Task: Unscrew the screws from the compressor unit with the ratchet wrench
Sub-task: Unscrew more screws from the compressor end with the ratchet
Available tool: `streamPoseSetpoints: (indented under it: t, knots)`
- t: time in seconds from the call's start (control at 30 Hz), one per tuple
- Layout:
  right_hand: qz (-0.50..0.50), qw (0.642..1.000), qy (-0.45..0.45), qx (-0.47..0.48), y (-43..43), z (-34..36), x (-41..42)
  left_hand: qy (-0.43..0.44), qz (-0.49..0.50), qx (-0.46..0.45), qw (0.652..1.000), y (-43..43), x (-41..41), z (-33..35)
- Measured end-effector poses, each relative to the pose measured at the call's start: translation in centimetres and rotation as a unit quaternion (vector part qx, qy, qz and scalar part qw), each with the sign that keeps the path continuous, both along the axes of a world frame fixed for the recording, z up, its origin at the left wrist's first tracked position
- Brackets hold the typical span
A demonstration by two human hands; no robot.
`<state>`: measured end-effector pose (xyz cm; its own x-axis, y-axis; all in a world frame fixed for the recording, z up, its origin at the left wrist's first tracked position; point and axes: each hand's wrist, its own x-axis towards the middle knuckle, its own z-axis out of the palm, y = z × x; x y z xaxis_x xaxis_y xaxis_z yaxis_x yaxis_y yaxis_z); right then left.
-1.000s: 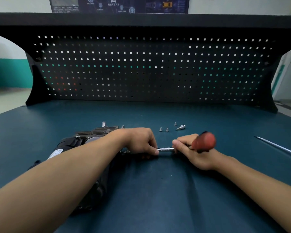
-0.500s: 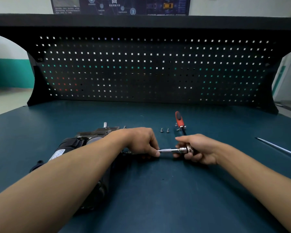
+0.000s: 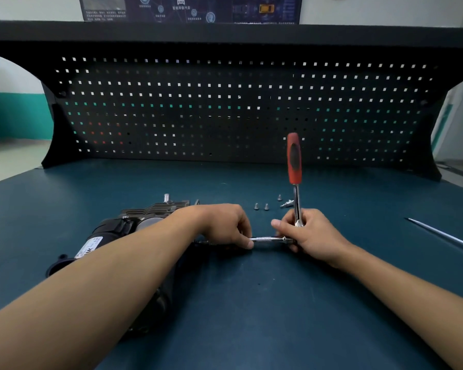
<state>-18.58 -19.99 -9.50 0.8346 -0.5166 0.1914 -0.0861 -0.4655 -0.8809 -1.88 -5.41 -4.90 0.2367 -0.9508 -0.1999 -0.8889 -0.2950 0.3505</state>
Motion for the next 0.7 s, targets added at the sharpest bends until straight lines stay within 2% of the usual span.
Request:
streamPoseSetpoints:
  t: [0.17, 0.27, 0.33, 0.53, 0.7]
  knots:
    - [0.046, 0.993, -0.037, -0.101, -0.5, -0.5, -0.2, -0.019, 0.003, 0.001, 1.000, 0.0, 0.1, 0.0]
    - [0.078, 0.969, -0.045, -0.232, -0.5, -0.3, -0.5, -0.031, -0.006, -0.002, 0.999, 0.0, 0.1, 0.0]
    - [0.089, 0.952, -0.063, -0.285, -0.2, -0.1, -0.7, -0.033, -0.009, -0.001, 0.999, -0.1, 0.1, 0.0]
    - [0.068, 0.940, -0.099, -0.320, 0.9, 0.6, -0.8, -0.032, -0.006, -0.001, 0.999, 0.1, 0.2, 0.1]
    - [0.054, 0.953, -0.103, -0.279, 0.7, 0.0, -0.5, -0.060, -0.017, 0.002, 0.998, 0.1, 0.0, 0.5]
